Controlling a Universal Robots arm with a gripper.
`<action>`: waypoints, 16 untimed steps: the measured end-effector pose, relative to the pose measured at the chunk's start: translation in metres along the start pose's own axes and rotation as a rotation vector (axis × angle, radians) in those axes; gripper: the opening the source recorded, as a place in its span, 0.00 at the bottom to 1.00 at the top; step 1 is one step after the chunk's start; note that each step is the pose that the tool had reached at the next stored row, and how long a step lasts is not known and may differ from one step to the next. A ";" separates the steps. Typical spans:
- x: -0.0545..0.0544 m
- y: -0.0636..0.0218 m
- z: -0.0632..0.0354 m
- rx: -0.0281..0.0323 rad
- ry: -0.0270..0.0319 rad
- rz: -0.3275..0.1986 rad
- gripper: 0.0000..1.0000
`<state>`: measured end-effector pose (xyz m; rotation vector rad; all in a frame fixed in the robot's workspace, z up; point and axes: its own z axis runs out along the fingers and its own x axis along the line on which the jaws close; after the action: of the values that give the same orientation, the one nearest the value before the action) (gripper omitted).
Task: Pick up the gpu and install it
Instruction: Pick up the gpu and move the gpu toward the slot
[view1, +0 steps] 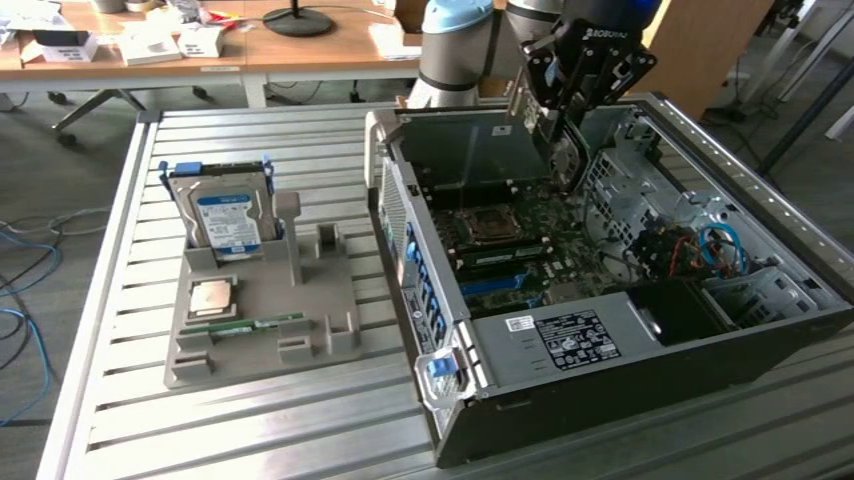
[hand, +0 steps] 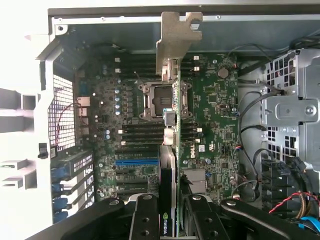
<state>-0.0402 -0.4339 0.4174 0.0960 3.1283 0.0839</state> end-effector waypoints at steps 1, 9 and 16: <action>-0.001 0.0000 0.0000 0.0000 0.0000 0.000 0.26; -0.004 0.0003 0.0001 0.0000 0.0000 0.000 0.26; -0.014 0.0008 0.0005 -0.0001 0.0007 -0.012 0.26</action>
<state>-0.0265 -0.4339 0.4171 0.0776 3.1292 0.0841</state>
